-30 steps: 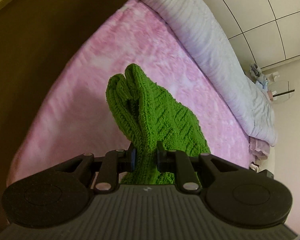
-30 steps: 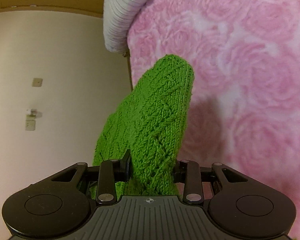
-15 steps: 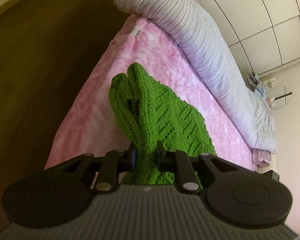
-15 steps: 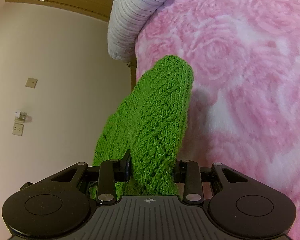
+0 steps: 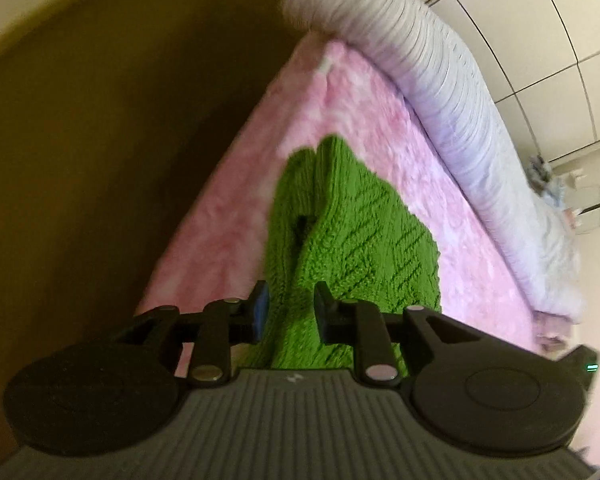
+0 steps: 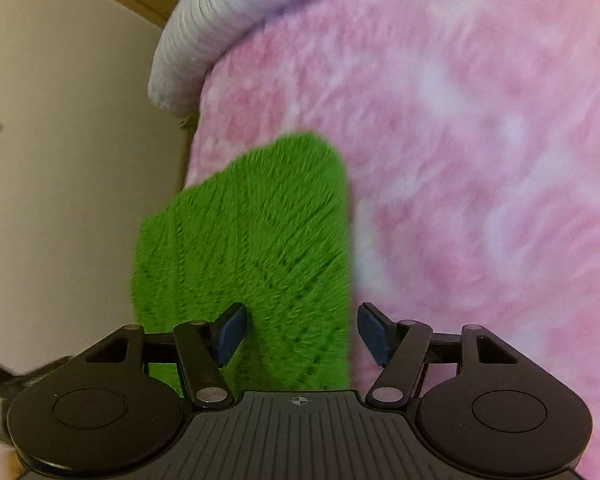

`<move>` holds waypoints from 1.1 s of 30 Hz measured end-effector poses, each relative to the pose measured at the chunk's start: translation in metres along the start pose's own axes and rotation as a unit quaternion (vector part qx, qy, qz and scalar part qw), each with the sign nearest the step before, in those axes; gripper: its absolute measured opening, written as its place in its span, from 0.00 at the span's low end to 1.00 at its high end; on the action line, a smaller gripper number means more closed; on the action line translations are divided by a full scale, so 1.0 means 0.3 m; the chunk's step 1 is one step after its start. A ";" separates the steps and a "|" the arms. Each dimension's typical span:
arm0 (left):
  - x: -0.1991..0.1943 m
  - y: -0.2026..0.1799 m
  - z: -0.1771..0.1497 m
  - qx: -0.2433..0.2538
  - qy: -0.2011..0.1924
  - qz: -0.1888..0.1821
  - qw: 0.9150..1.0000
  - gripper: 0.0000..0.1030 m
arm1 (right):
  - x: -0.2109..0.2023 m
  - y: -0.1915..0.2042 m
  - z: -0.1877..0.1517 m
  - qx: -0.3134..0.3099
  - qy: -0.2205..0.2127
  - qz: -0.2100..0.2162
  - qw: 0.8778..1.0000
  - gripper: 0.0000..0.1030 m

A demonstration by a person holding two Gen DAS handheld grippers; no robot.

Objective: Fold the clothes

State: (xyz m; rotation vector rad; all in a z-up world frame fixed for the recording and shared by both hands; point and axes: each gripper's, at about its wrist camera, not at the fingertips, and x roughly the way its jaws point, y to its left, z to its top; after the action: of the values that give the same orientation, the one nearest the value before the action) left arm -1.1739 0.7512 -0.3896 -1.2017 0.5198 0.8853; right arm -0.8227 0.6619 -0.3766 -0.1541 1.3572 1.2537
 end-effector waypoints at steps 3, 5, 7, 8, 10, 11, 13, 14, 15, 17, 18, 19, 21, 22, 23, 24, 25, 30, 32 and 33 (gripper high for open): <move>-0.097 -0.055 -0.037 0.048 0.000 0.007 0.999 0.12 | -0.107 0.068 -0.063 -0.071 -0.025 -0.064 0.995 0.63; -0.109 -0.089 -0.054 0.073 0.010 0.007 0.997 0.12 | -0.150 0.113 -0.117 -0.116 -0.019 -0.081 0.990 0.56; -0.107 -0.117 -0.077 0.093 0.025 0.000 0.995 0.10 | -0.159 0.152 -0.179 -0.144 0.005 -0.079 0.986 0.41; -0.102 -0.125 -0.084 0.099 0.033 0.001 0.995 0.10 | -0.159 0.170 -0.213 -0.156 0.017 -0.078 0.985 0.39; -0.074 -0.137 -0.095 0.111 0.051 0.015 0.992 0.10 | -0.145 0.198 -0.275 -0.176 0.029 -0.078 0.981 0.38; -0.060 -0.144 -0.098 0.120 0.058 0.023 0.991 0.10 | -0.134 0.211 -0.298 -0.186 0.033 -0.076 0.979 0.38; -0.022 -0.151 -0.109 0.145 0.077 0.044 0.986 0.10 | -0.097 0.235 -0.332 -0.205 0.040 -0.076 0.975 0.38; -0.001 -0.152 -0.115 0.157 0.089 0.056 0.982 0.09 | -0.089 0.238 -0.347 -0.215 0.042 -0.078 0.973 0.38; 0.019 -0.147 -0.123 0.167 0.099 0.066 0.979 0.07 | -0.072 0.240 -0.357 -0.223 0.046 -0.084 0.970 0.38; 0.052 -0.129 -0.140 0.177 0.111 0.079 0.975 0.07 | -0.025 0.226 -0.372 -0.229 0.064 -0.091 0.967 0.38; 0.060 -0.119 -0.145 0.173 0.110 0.080 0.975 0.07 | -0.005 0.216 -0.378 -0.230 0.073 -0.091 0.966 0.38; 0.066 -0.108 -0.148 0.168 0.108 0.081 0.977 0.07 | 0.014 0.207 -0.383 -0.232 0.080 -0.092 0.965 0.38; 0.069 -0.113 -0.142 0.169 0.112 0.087 0.975 0.07 | 0.033 0.199 -0.386 -0.253 0.085 -0.092 0.959 0.38; 0.067 -0.123 -0.137 0.174 0.116 0.091 0.974 0.07 | 0.033 0.200 -0.378 -0.257 0.091 -0.092 0.958 0.38; 0.061 -0.134 -0.120 0.177 0.115 0.090 0.973 0.06 | 0.026 0.199 -0.359 -0.248 0.102 -0.092 0.959 0.38; 0.055 -0.146 -0.099 0.180 0.114 0.087 0.973 0.05 | 0.020 0.197 -0.341 -0.239 0.113 -0.092 0.960 0.38; 0.048 -0.157 -0.079 0.182 0.112 0.083 0.973 0.05 | 0.011 0.195 -0.320 -0.228 0.121 -0.091 0.962 0.38; 0.035 -0.208 0.047 0.181 0.090 0.058 0.978 0.06 | -0.037 0.162 -0.138 -0.157 0.067 -0.088 0.981 0.38; 0.063 -0.231 0.112 0.183 0.071 0.047 0.979 0.06 | -0.026 0.149 -0.066 -0.141 0.040 -0.092 0.985 0.38; 0.082 -0.245 0.142 0.190 0.060 0.046 0.979 0.06 | -0.012 0.142 -0.032 -0.137 0.027 -0.096 0.986 0.38</move>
State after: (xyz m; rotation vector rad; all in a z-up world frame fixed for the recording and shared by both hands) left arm -1.1042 0.7919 -0.3530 -0.8888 0.8088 0.7505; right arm -0.8586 0.6703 -0.3530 -0.5019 1.1804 1.2740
